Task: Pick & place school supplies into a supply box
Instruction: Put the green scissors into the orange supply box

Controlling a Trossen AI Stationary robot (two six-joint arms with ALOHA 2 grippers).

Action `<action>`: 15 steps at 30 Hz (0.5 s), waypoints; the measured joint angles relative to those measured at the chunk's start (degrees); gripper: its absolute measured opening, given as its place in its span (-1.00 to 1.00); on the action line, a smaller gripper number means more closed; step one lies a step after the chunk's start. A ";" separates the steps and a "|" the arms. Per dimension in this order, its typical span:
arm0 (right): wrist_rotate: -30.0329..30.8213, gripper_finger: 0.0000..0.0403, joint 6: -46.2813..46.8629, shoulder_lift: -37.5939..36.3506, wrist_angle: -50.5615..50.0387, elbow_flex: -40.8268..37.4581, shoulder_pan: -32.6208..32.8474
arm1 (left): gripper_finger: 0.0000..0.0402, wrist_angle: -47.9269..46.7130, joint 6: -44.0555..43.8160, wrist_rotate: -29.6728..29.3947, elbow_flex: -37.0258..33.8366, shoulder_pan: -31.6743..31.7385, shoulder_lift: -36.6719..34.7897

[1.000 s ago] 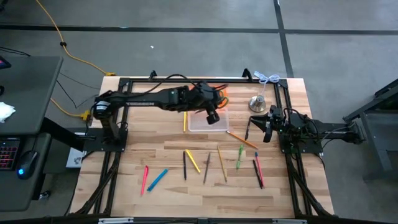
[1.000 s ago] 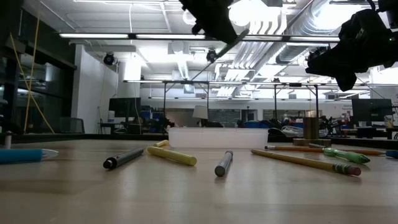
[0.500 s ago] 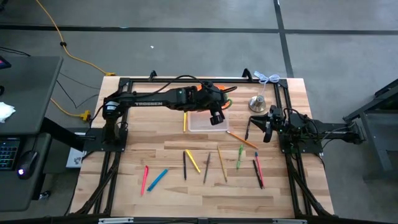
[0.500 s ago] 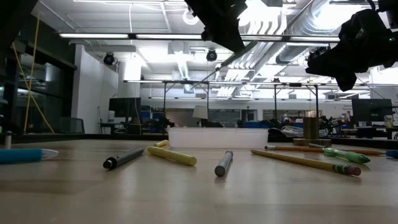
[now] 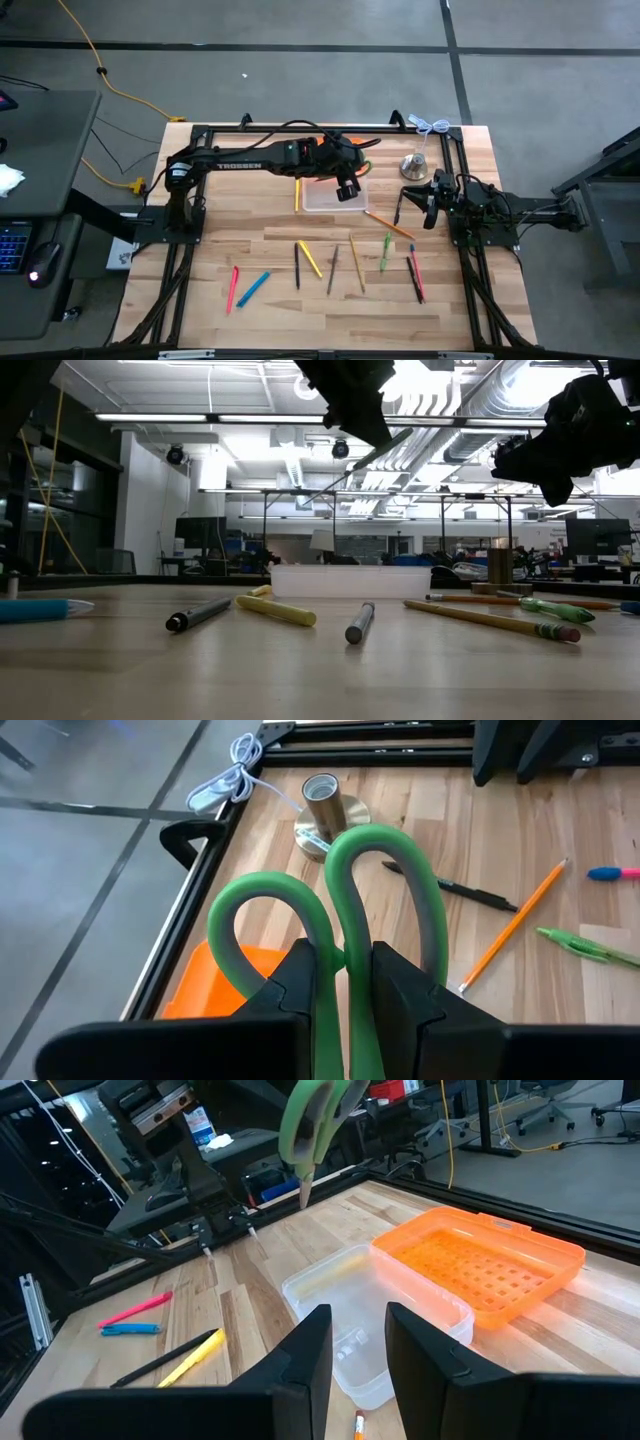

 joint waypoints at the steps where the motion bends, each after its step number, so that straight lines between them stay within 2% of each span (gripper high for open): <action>1: 0.00 -0.63 0.01 0.00 0.00 0.00 0.01 | -0.56 -0.19 -0.01 0.00 0.00 0.00 0.00; 13: -0.02 -0.63 0.02 -0.02 0.00 0.00 0.02 | -0.56 -1.65 0.00 2.19 0.15 -0.18 2.35; 15: -0.02 -0.63 0.02 -0.02 0.00 0.00 0.00 | -0.56 -4.35 -0.03 2.51 -0.19 -0.15 2.83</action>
